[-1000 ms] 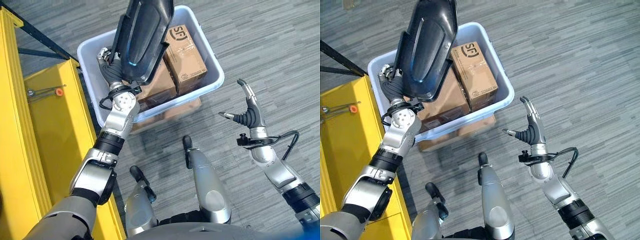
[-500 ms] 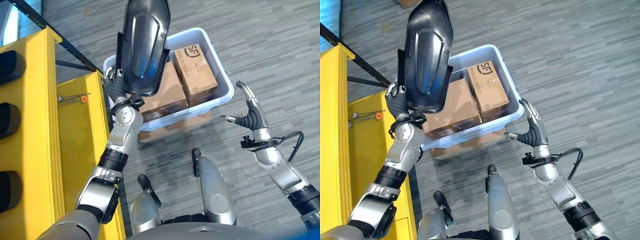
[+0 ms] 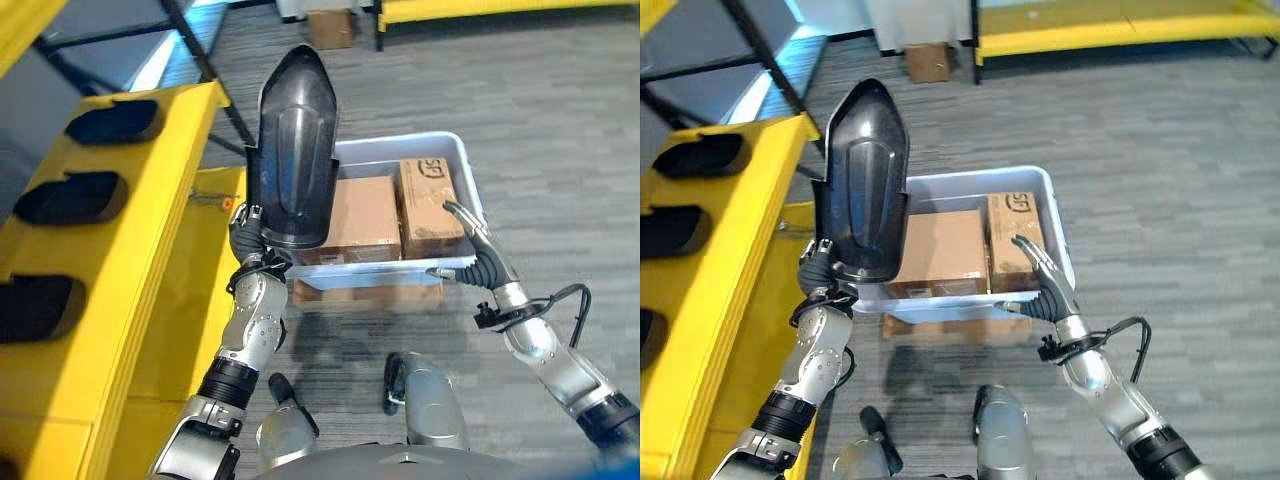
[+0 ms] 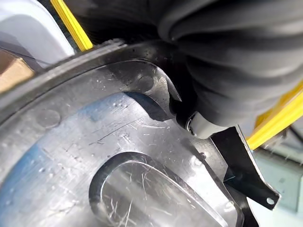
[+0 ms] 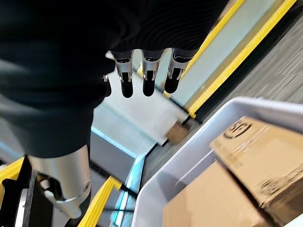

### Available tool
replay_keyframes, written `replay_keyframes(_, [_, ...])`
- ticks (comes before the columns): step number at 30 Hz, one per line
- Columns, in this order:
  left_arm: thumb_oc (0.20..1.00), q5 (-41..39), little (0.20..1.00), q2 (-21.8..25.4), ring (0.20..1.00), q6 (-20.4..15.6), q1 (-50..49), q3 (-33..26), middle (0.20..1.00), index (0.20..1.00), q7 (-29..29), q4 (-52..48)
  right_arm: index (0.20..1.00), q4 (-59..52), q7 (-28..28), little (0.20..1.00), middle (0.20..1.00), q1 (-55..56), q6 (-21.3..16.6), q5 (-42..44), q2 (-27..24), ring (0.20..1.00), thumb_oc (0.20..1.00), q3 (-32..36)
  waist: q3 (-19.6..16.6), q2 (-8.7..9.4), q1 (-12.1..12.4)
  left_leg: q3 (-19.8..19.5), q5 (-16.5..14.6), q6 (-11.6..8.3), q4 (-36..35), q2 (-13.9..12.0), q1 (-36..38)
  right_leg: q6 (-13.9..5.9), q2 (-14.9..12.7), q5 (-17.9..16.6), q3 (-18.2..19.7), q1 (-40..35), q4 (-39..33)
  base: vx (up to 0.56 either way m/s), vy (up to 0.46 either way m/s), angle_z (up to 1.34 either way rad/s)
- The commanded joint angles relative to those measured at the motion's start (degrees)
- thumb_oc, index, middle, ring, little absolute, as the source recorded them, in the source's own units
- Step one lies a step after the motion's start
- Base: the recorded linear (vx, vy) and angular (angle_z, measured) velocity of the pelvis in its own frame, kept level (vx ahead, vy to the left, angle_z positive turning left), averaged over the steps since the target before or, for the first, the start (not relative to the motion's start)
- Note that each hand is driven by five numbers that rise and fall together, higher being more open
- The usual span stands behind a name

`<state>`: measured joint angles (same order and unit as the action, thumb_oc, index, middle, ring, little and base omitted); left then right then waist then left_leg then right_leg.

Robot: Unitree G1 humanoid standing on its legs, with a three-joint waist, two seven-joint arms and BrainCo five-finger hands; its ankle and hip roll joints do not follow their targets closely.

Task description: Move parts from the plastic box to the shelf.

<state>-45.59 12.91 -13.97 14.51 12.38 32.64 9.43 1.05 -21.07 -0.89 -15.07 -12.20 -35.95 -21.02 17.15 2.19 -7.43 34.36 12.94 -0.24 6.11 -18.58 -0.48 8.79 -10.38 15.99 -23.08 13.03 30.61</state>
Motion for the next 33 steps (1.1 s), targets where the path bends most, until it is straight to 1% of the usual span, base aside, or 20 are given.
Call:
replay_keyframes(1, [0.200, 3.8, 0.200, 1.0, 0.200, -2.4, 2.3, -2.1, 0.200, 0.200, -0.9, -5.2, 1.000, -2.3, -2.2, 1.000, 1.000, -1.5, -3.2, 0.8, 0.0, 1.000, 1.000, -0.4, -1.3, 0.70, -3.3, -0.2, -12.6, -4.58, 9.0, -4.6, 0.2, -7.46, 3.1, -1.7, -3.3, -13.4, -16.1, -0.14, -0.037, 0.44])
replay_keyframes(3, [0.200, 6.1, 0.200, 1.2, 0.200, -1.5, 2.6, -1.0, 0.200, 0.200, -0.6, -6.2, 1.000, -1.8, -3.3, 1.000, 1.000, -2.9, -2.3, 1.8, 0.6, 1.000, 1.000, -1.1, -2.1, 1.18, -2.6, 0.3, -15.7, -3.75, 15.0, -2.8, 1.5, -7.24, 3.5, -2.7, -4.2, -13.9, -18.2, -0.14, -0.024, 0.69])
replay_keyframes(5, [0.200, 6.9, 0.200, 1.5, 0.200, -0.7, 2.5, -0.3, 0.200, 0.200, -0.6, -7.4, 1.000, -1.5, -3.6, 1.000, 1.000, -3.6, -1.9, 3.4, 1.0, 1.000, 1.000, -1.2, -2.9, 1.34, -2.0, 0.3, -16.9, -3.51, 19.3, -1.9, 2.4, -6.84, 3.9, -3.3, -4.8, -14.5, -19.8, -0.10, 0.009, 0.56])
replay_keyframes(6, [0.200, 7.2, 0.200, 1.5, 0.200, -0.6, 2.5, -0.2, 0.200, 0.200, -0.5, -7.6, 1.000, -1.4, -3.5, 1.000, 1.000, -3.7, -2.0, 3.8, 1.1, 1.000, 1.000, -1.3, -3.0, 1.30, -1.9, 0.1, -17.0, -3.53, 19.7, -1.6, 2.5, -6.79, 4.1, -3.5, -4.9, -14.7, -20.1, -0.12, 0.088, 0.52])
replay_keyframes(7, [0.200, 7.9, 0.200, 1.7, 0.200, 0.1, 2.4, 0.3, 0.200, 0.200, -0.8, -8.3, 1.000, -1.4, -3.6, 1.000, 1.000, -3.9, -2.0, 4.6, 1.7, 1.000, 1.000, -1.2, -3.6, 0.85, -1.5, 0.0, -18.9, -2.61, 19.4, 0.4, 3.5, -6.84, 4.3, -3.9, -5.5, -14.6, -20.4, -0.10, 0.139, 0.57])
replay_keyframes(9, [0.200, 8.1, 0.200, 1.9, 0.200, 0.7, 2.4, 0.4, 0.200, 0.200, -1.2, -8.8, 1.000, -1.9, -3.0, 1.000, 1.000, -3.8, -2.2, 5.0, 2.2, 1.000, 1.000, -1.0, -4.1, 0.45, -1.5, 0.9, -19.7, -2.10, 17.9, 1.4, 4.9, -7.06, 3.7, -4.4, -6.5, -14.2, -20.3, -0.14, 0.234, 0.64])
replay_keyframes(10, [0.200, 8.7, 0.200, 1.9, 0.200, 1.6, 2.3, 1.0, 0.200, 0.200, -1.2, -9.4, 1.000, -2.9, -2.9, 1.000, 1.000, -3.6, -1.4, 5.4, 2.8, 1.000, 1.000, -0.8, -4.4, -0.45, -1.7, 2.5, -21.9, -0.67, 11.0, 4.0, 7.4, -7.61, 2.6, -5.3, -8.5, -13.2, -19.1, -0.16, 0.296, 0.54])
replay_keyframes(11, [0.200, 8.6, 0.200, 1.9, 0.200, 1.7, 2.2, 1.2, 0.200, 0.200, -0.9, -9.6, 1.000, -3.3, -2.4, 1.000, 1.000, -3.6, -1.3, 5.6, 2.9, 1.000, 1.000, -0.8, -4.5, -0.58, -1.8, 2.8, -22.3, -0.31, 9.3, 4.7, 8.1, -7.77, 2.2, -5.6, -9.0, -12.9, -18.7, -0.20, 0.359, 0.72])
replay_keyframes(12, [0.200, 8.5, 0.200, 2.2, 0.200, 2.2, 1.9, 1.4, 0.200, 0.200, -1.5, -10.0, 1.000, -4.0, -2.5, 1.000, 1.000, -3.4, -0.8, 6.1, 3.5, 1.000, 1.000, -0.9, -4.6, -1.04, -1.6, 3.3, -22.7, 0.44, 5.4, 6.1, 9.3, -8.37, 1.0, -6.3, -10.0, -12.2, -17.8, -0.16, 0.259, 0.70])
replay_keyframes(15, [0.200, 9.7, 0.200, 2.9, 0.200, 3.0, 1.0, 1.9, 0.200, 0.200, -1.8, -10.8, 1.000, -4.8, -2.3, 1.000, 1.000, -3.9, 0.0, 6.8, 4.3, 1.000, 1.000, -1.4, -4.5, -2.03, -0.3, 1.5, -21.8, 0.52, 0.8, 8.1, 9.5, -9.71, -0.4, -7.4, -11.0, -11.3, -17.0, -0.19, 0.274, 0.80])
replay_keyframes(18, [0.200, 10.4, 0.200, 3.6, 0.200, 2.8, -0.8, 1.4, 0.200, 0.200, -2.0, -11.4, 1.000, -4.7, -1.7, 1.000, 1.000, -4.4, 0.5, 7.7, 5.5, 1.000, 1.000, -2.5, -4.5, -2.88, 1.6, -0.5, -20.7, 0.34, -1.6, 9.7, 9.0, -10.96, -1.3, -8.3, -11.9, -11.6, -17.5, -0.17, 0.257, 0.52])
replay_keyframes(20, [0.200, 10.8, 0.200, 3.9, 0.200, 2.6, -1.5, 1.1, 0.200, 0.200, -1.7, -11.6, 1.000, -4.6, -1.4, 1.000, 1.000, -4.7, 0.5, 8.2, 5.8, 1.000, 1.000, -2.9, -4.4, -3.10, 2.2, -0.9, -20.6, 0.45, -2.0, 10.2, 8.8, -11.33, -1.7, -8.7, -12.3, -11.8, -17.8, -0.15, 0.233, 0.57])
replay_keyframes(21, [0.200, 10.9, 0.200, 4.3, 0.200, 2.6, -2.6, 0.3, 0.200, 0.200, -1.3, -11.6, 1.000, -4.3, -0.6, 1.000, 1.000, -5.1, -0.2, 8.6, 6.7, 1.000, 1.000, -3.6, -4.4, -3.41, 3.5, -2.0, -20.2, 0.58, -2.7, 11.1, 8.5, -12.14, -2.3, -9.5, -12.9, -12.5, -18.6, -0.17, 0.241, 0.63])
replay_keyframes(24, [0.200, 11.3, 0.200, 5.3, 0.200, 3.8, -5.4, -1.8, 0.200, 0.200, -2.9, -13.0, 1.000, -5.3, -0.2, 1.000, 1.000, -5.8, 0.2, 9.8, 8.4, 1.000, 1.000, -4.7, -4.1, -3.99, 6.5, -4.2, -19.7, 0.72, -3.7, 12.4, 8.2, -14.12, -3.9, -11.3, -14.2, -13.7, -19.4, -0.18, 0.247, 0.29])
replay_keyframes(25, [0.200, 11.2, 0.200, 5.5, 0.200, 3.9, -5.7, -1.9, 0.200, 0.200, -3.1, -13.2, 1.000, -5.5, -0.3, 1.000, 1.000, -5.8, 0.3, 9.9, 8.6, 1.000, 1.000, -4.8, -4.1, -4.04, 6.8, -4.5, -19.6, 0.77, -3.9, 12.5, 8.2, -14.32, -4.2, -11.6, -14.4, -13.8, -19.4, -0.15, 0.214, 0.39])
replay_keyframes(29, [0.200, 9.3, 0.200, 6.4, 0.200, 5.6, -8.1, -3.5, 0.200, 0.200, -5.9, -14.4, 1.000, -6.4, -0.9, 1.000, 1.000, -6.1, 0.5, 7.8, 10.3, 1.000, 1.000, -5.6, -4.0, -4.57, 10.0, -6.6, -20.0, 1.24, -4.8, 14.2, 8.3, -15.96, -7.3, -15.0, -16.7, -15.3, -20.2, -0.12, 0.193, 0.43])
replay_keyframes(30, [0.200, 9.2, 0.200, 6.5, 0.200, 5.7, -8.4, -3.7, 0.200, 0.200, -6.1, -14.7, 1.000, -6.4, -1.1, 1.000, 1.000, -6.2, 0.6, 7.7, 10.5, 1.000, 1.000, -5.7, -3.9, -4.54, 10.1, -6.8, -20.0, 1.39, -5.0, 14.4, 8.4, -16.22, -7.6, -15.5, -17.0, -15.5, -20.3, -0.10, 0.180, 0.36])
replay_keyframes(31, [0.200, 8.6, 0.200, 6.7, 0.200, 6.2, -8.7, -3.7, 0.200, 0.200, -7.0, -14.8, 1.000, -6.0, -2.0, 1.000, 1.000, -6.6, 0.7, 7.5, 11.1, 1.000, 1.000, -5.9, -4.0, -4.60, 11.0, -8.2, -20.0, 1.48, -5.8, 15.3, 8.6, -17.22, -8.5, -17.1, -16.7, -15.9, -21.1, -0.08, 0.194, 0.37])
replay_keyframes(32, [0.200, 8.0, 0.200, 6.8, 0.200, 6.3, -8.6, -3.6, 0.200, 0.200, -7.7, -14.5, 1.000, -5.5, -2.5, 1.000, 1.000, -6.8, 0.6, 7.1, 11.4, 1.000, 1.000, -6.0, -4.1, -4.59, 11.2, -9.8, -20.0, 1.69, -6.4, 16.1, 8.5, -18.02, -8.9, -18.2, -15.2, -15.8, -21.5, -0.09, 0.255, 0.49])
replay_keyframes(33, [0.200, 7.0, 0.200, 6.9, 0.200, 6.8, -8.1, -2.9, 0.200, 0.200, -8.7, -13.6, 1.000, -5.0, -3.9, 1.000, 1.000, -6.9, 0.8, 7.2, 12.0, 1.000, 1.000, -6.0, -4.3, -4.51, 10.8, -13.1, -20.0, 2.18, -7.5, 17.2, 8.4, -18.90, -8.3, -18.6, -10.7, -15.2, -21.5, -0.05, 0.169, 0.64])
